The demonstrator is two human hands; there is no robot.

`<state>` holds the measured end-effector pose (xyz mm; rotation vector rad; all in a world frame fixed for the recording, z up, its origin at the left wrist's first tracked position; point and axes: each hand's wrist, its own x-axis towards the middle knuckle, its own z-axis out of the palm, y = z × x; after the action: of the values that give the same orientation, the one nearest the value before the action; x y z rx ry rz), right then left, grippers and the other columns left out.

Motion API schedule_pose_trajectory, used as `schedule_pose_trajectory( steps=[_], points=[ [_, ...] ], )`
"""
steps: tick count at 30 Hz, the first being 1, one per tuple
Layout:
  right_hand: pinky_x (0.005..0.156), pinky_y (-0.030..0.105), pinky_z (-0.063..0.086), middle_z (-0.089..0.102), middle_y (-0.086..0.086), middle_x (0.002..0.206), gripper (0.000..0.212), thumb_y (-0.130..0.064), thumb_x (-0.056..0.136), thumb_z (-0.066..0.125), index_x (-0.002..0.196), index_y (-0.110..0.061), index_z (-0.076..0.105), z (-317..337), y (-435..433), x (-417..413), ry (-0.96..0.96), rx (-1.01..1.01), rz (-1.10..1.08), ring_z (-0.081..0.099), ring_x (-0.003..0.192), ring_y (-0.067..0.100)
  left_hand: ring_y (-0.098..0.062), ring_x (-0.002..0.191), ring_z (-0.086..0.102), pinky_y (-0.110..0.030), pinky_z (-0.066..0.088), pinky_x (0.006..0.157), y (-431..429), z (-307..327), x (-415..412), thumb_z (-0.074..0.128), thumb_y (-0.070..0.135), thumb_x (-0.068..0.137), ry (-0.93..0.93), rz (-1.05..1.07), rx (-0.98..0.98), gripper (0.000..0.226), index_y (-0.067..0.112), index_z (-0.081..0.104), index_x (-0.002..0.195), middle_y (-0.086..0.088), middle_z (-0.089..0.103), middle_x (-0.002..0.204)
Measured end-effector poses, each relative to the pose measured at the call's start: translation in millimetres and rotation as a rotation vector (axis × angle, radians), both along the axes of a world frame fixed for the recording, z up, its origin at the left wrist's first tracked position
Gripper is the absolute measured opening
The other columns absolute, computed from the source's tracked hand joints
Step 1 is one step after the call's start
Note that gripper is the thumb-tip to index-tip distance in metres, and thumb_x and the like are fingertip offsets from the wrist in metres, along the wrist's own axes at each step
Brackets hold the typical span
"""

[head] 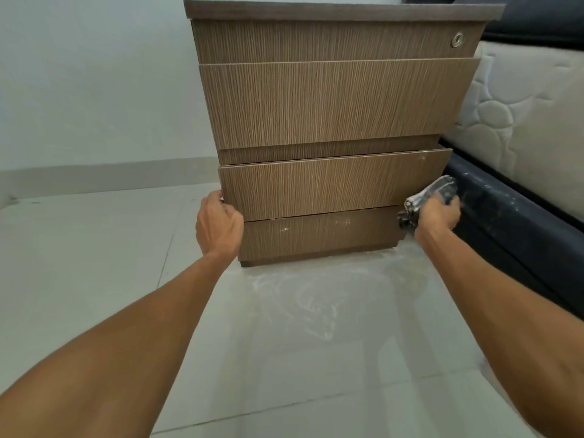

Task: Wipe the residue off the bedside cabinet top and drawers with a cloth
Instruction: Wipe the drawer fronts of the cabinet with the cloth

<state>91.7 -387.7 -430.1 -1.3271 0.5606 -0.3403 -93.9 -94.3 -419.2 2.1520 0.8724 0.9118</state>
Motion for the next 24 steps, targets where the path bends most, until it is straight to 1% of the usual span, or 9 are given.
schedule_pose_trajectory(
  steps=[4,6,9,12,14,16,18,21,24],
  points=[
    [0.098,0.033,0.04,0.038,0.016,0.15,0.056,-0.029,0.106,0.035,0.156,-0.013,0.016,8,44,-13,0.056,-0.203,0.043,0.048,0.129,0.03,-0.031,0.107,0.057,-0.039,0.045,0.088,4,0,1,0.04,0.005,0.092,-0.024,0.001,0.003,0.035,0.006,0.057,0.123,-0.014,0.062,0.122],
    [0.101,0.034,0.038,0.031,0.019,0.153,0.058,-0.029,0.106,0.033,0.156,-0.011,0.01,8,69,-28,0.071,-0.2,0.053,0.045,0.132,0.032,-0.03,0.106,0.058,-0.036,0.045,0.087,4,-1,1,0.041,0.004,0.092,-0.045,-0.005,-0.004,0.035,0.005,0.057,0.122,-0.014,0.062,0.121],
    [0.085,0.028,0.041,0.037,0.02,0.147,0.056,-0.023,0.106,0.036,0.154,-0.008,0.014,6,104,-52,0.063,-0.045,0.09,0.054,0.118,0.03,-0.028,0.107,0.058,-0.03,0.042,0.085,4,-2,0,0.04,0.003,0.092,-0.064,-0.018,-0.003,0.035,0.005,0.058,0.123,-0.014,0.062,0.122],
    [0.069,0.028,0.047,0.056,0.015,0.121,0.041,-0.019,0.105,0.039,0.141,-0.004,0.026,-1,137,-74,0.11,0.147,0.201,0.059,0.085,0.022,-0.028,0.109,0.058,-0.027,0.041,0.085,6,-4,-3,0.04,0.003,0.093,-0.081,-0.037,-0.016,0.036,0.005,0.057,0.125,-0.014,0.062,0.123],
    [0.061,0.027,0.048,0.056,0.012,0.109,0.039,-0.018,0.103,0.042,0.137,-0.003,0.029,-4,160,-89,0.155,0.24,0.276,0.057,0.074,0.017,-0.027,0.11,0.058,-0.027,0.041,0.086,7,-5,-4,0.04,0.003,0.093,-0.087,-0.053,-0.017,0.037,0.006,0.057,0.126,-0.013,0.062,0.123],
    [0.063,0.029,0.052,0.054,0.011,0.106,0.041,-0.018,0.102,0.047,0.136,-0.004,0.028,-6,183,-103,0.177,0.298,0.343,0.056,0.071,0.015,-0.026,0.11,0.058,-0.025,0.041,0.085,9,-5,-4,0.039,0.004,0.094,-0.089,-0.066,-0.015,0.037,0.006,0.057,0.126,-0.013,0.062,0.124],
    [0.079,0.037,0.058,0.054,0.012,0.11,0.045,-0.018,0.1,0.05,0.136,-0.006,0.026,-8,204,-116,0.194,0.322,0.412,0.059,0.075,0.018,-0.026,0.109,0.058,-0.025,0.041,0.085,13,-6,-5,0.038,0.006,0.095,-0.095,-0.072,-0.011,0.036,0.006,0.058,0.126,-0.012,0.064,0.122],
    [0.085,0.044,0.058,0.055,0.014,0.116,0.049,-0.017,0.097,0.056,0.133,-0.01,0.024,-13,223,-129,0.229,0.288,0.555,0.063,0.09,0.027,-0.024,0.087,0.06,-0.027,0.042,0.071,18,-4,-5,0.041,0.013,0.097,-0.127,-0.092,0.01,0.027,0.006,0.066,0.104,-0.013,0.067,0.098],
    [0.078,0.042,0.059,0.057,0.014,0.119,0.049,-0.018,0.094,0.061,0.131,-0.011,0.029,-25,226,-138,0.255,0.036,0.776,0.063,0.091,0.027,-0.019,0.071,0.057,-0.03,0.042,0.062,25,1,0,0.049,0.034,0.096,-0.154,-0.091,-0.042,0.033,0.008,0.064,0.083,-0.006,0.065,0.078]
  ],
)
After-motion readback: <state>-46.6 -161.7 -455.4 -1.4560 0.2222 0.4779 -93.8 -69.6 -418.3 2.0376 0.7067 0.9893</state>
